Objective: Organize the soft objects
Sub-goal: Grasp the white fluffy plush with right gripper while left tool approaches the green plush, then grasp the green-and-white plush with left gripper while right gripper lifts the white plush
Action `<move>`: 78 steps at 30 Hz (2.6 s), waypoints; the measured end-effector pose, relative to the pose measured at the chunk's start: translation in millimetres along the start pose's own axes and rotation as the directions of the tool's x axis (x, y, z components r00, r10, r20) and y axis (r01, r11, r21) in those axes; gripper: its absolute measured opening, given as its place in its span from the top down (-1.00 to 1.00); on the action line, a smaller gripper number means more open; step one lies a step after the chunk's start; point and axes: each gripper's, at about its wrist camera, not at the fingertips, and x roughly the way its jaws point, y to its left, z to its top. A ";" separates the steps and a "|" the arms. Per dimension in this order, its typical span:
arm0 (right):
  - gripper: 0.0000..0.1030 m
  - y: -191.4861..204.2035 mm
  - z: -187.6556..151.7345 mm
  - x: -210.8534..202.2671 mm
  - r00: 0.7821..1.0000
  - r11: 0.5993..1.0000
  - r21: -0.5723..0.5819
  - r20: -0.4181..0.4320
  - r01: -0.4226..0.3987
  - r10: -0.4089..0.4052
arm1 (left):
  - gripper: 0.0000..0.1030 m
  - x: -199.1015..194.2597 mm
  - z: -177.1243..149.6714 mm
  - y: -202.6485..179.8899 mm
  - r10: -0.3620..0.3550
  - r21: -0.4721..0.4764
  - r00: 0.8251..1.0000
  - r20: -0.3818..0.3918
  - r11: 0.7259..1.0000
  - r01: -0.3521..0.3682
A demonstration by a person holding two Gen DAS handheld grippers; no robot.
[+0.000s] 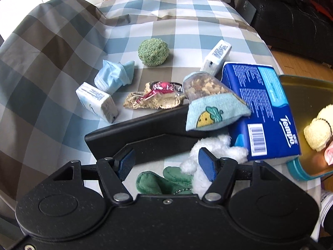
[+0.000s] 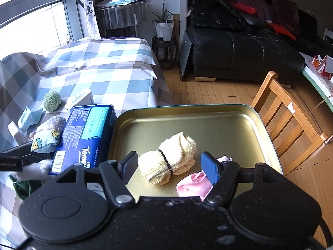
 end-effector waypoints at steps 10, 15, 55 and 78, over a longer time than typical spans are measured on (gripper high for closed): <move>-0.31 -2.1 -1.4 -6.9 0.999 1.000 0.009 0.017 -0.030 0.030 | -0.27 -8.7 -44.1 -13.5 -0.043 0.044 0.995 -0.089 0.998 0.047; -0.32 -5.1 -1.9 -10.0 0.999 0.999 0.019 0.028 -0.039 0.038 | -0.29 -13.1 -57.3 -19.6 -0.069 0.044 0.989 -0.132 0.996 0.076; -0.50 164.3 -60.1 -4.7 0.913 0.879 -0.246 -0.149 -0.407 0.381 | -0.32 -17.5 -56.1 123.9 0.035 -0.435 0.995 -0.092 0.898 -0.071; 0.07 240.6 -91.2 32.1 0.895 0.824 -0.368 -0.293 -0.430 0.337 | -0.32 -9.0 -56.4 130.3 0.031 -0.452 0.993 -0.115 0.888 -0.080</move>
